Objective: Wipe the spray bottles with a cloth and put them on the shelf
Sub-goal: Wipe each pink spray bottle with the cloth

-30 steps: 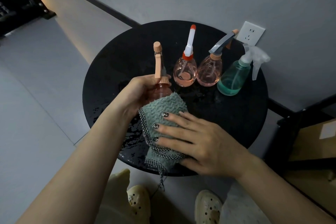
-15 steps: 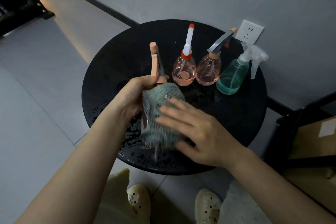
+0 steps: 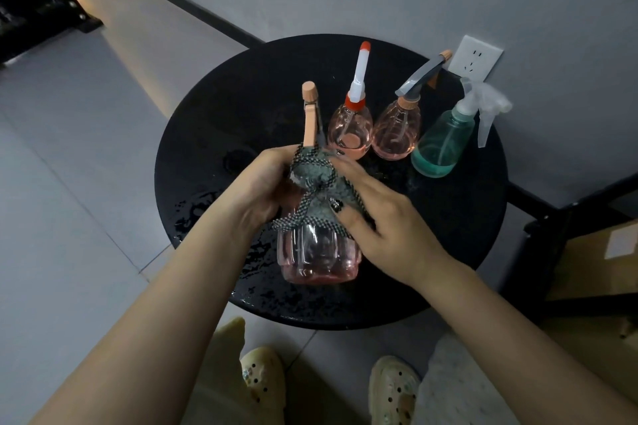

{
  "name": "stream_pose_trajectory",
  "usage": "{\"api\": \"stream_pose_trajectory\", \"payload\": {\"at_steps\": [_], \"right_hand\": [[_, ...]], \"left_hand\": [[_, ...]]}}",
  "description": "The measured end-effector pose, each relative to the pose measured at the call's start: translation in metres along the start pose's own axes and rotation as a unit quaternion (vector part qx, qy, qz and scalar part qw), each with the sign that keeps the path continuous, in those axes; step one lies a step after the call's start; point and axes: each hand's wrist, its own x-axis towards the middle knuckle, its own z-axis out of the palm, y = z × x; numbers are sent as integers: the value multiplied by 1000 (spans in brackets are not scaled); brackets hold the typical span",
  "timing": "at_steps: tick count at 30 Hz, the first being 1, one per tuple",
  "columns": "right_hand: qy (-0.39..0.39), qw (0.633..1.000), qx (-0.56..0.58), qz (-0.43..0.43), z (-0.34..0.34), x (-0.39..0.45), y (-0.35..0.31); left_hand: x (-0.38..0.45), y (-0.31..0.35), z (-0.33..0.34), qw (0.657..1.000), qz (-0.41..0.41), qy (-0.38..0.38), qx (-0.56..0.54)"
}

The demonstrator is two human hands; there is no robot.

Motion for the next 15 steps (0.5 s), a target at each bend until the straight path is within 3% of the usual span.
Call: {"api": "stream_pose_trajectory", "payload": {"at_steps": [2, 5, 8, 10, 13, 15], "right_hand": [[2, 1000, 7, 2, 3, -4, -1], [-38, 993, -66, -91, 3, -15, -2], [-102, 955, -172, -218, 1, -24, -3], [-137, 934, -209, -255, 0, -26, -4], [-130, 934, -218, -251, -1, -21, -2], [-90, 964, -174, -182, -2, -14, -1]], "left_hand": [[2, 1, -5, 1000, -1, 6, 7], [3, 4, -15, 1000, 13, 10, -22], [1, 10, -18, 998, 29, 37, -42], [1, 11, -17, 998, 30, 39, -37], [0, 10, -16, 999, 19, 17, -37], [0, 8, -15, 1000, 29, 4, 2]]}}
